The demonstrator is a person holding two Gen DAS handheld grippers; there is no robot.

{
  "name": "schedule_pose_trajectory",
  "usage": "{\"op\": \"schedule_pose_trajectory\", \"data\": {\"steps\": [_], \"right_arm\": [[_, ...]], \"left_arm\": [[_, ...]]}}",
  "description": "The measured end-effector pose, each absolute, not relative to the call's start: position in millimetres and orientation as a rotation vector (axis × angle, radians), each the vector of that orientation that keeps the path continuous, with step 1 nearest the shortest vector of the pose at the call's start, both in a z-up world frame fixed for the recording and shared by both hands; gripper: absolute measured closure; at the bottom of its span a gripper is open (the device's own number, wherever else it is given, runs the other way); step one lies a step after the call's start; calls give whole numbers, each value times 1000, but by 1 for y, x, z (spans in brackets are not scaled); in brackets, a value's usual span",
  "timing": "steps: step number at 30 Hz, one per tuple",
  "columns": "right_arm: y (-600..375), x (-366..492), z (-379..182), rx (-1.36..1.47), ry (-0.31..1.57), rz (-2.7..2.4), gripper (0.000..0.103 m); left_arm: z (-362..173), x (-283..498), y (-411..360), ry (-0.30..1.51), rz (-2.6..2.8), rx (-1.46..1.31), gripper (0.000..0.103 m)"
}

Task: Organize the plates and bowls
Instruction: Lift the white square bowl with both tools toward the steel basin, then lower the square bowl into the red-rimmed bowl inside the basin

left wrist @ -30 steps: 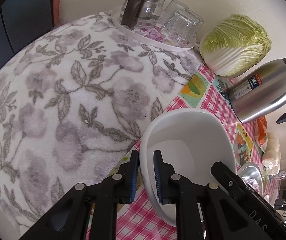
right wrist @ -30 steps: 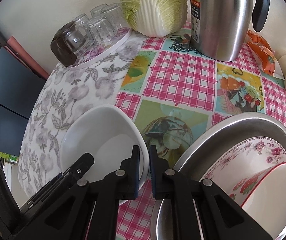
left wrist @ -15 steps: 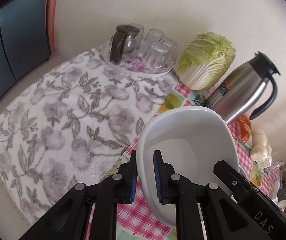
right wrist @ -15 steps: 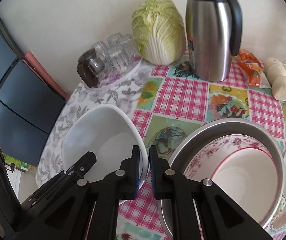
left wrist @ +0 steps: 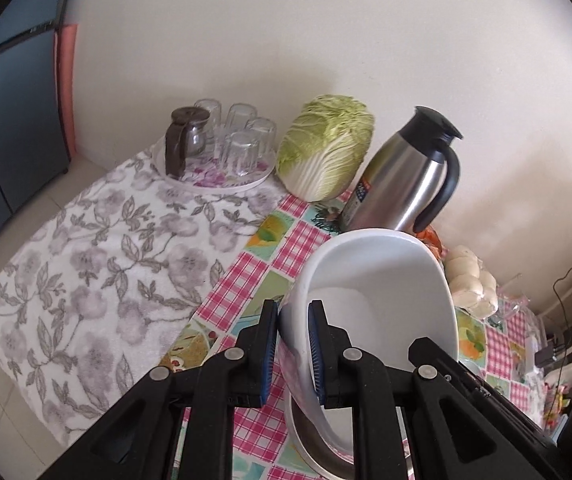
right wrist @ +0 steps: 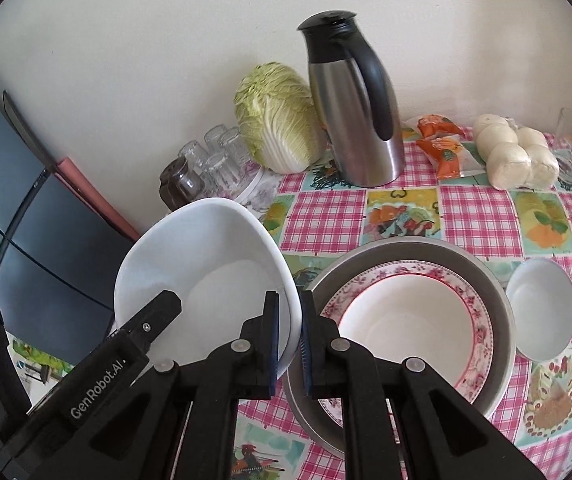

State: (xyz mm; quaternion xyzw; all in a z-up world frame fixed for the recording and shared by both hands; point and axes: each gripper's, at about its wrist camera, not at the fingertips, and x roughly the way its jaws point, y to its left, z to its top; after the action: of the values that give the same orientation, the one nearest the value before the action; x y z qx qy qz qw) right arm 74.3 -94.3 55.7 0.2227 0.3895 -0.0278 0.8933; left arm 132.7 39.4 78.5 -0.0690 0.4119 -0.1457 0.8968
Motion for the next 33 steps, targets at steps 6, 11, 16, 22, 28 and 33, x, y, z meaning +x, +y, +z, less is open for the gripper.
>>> {"op": "schedule_pose_trajectory", "data": {"steps": [6,11,16,22,28,33], "right_arm": [[-118,47,65,491,747,-95,91],[-137,31,74,503,717,-108,90],[-153,15,82,518,689,-117,90],[-174,-4,83,557,664,-126,89],[-190,-23,86,576,643,-149,89],[-201,-31,80,600,651,-158,89]], "left_arm": [[90,116,11,832,-335,-94,85],[100,102,-12,803,-339,-52,85],[110,88,-29,783,-362,-43,85],[117,71,-52,762,-386,-14,85],[120,57,-72,749,-407,18,85],[116,54,-82,762,-415,28,85]]}}
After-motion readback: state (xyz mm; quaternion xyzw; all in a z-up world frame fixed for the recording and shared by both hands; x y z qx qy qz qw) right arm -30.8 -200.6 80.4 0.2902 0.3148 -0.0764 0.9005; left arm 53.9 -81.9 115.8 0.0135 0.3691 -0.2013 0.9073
